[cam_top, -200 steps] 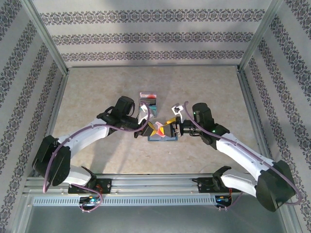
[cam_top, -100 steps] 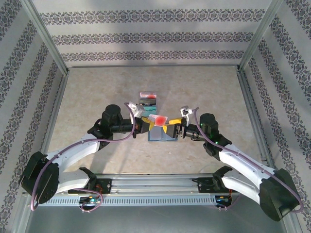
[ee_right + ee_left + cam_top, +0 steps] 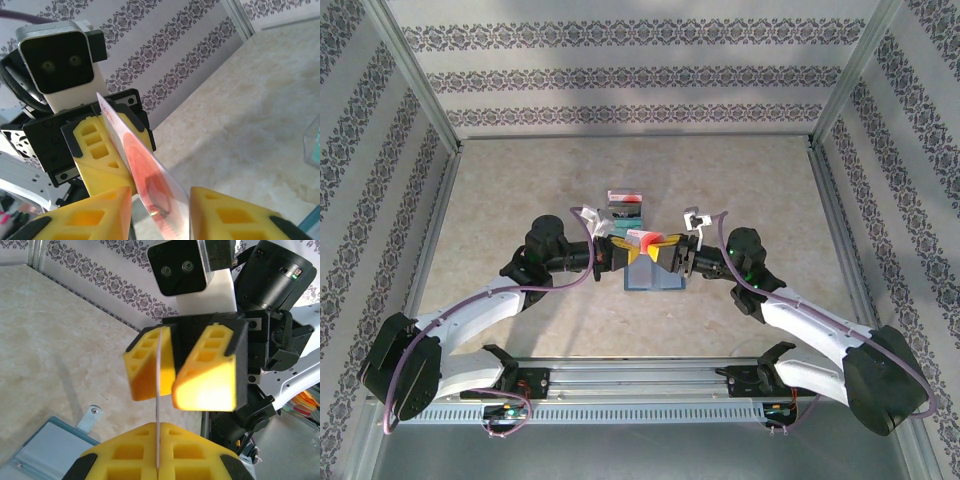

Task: Take the credit cards out of the card holder

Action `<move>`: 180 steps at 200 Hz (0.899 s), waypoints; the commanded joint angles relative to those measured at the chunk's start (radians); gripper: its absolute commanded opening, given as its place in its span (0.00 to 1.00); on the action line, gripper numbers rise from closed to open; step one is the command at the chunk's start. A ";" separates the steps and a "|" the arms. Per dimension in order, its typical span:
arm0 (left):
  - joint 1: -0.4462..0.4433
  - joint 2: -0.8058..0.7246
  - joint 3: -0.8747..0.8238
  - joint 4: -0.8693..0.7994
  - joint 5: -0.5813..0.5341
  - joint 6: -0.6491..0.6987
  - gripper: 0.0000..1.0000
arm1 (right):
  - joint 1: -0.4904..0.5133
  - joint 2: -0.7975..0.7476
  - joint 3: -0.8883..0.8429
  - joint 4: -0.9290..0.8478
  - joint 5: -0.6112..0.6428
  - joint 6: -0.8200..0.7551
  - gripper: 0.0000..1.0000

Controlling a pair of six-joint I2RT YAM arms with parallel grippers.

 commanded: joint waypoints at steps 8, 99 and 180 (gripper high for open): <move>-0.002 0.015 0.002 0.063 0.036 -0.031 0.00 | 0.014 -0.004 0.023 0.059 -0.030 0.000 0.17; 0.007 -0.086 0.199 -0.451 -0.129 0.288 0.60 | 0.027 -0.072 0.104 -0.322 0.019 -0.141 0.00; 0.007 0.033 0.558 -1.018 -0.087 0.636 0.72 | 0.093 -0.014 0.215 -0.540 0.030 -0.285 0.00</move>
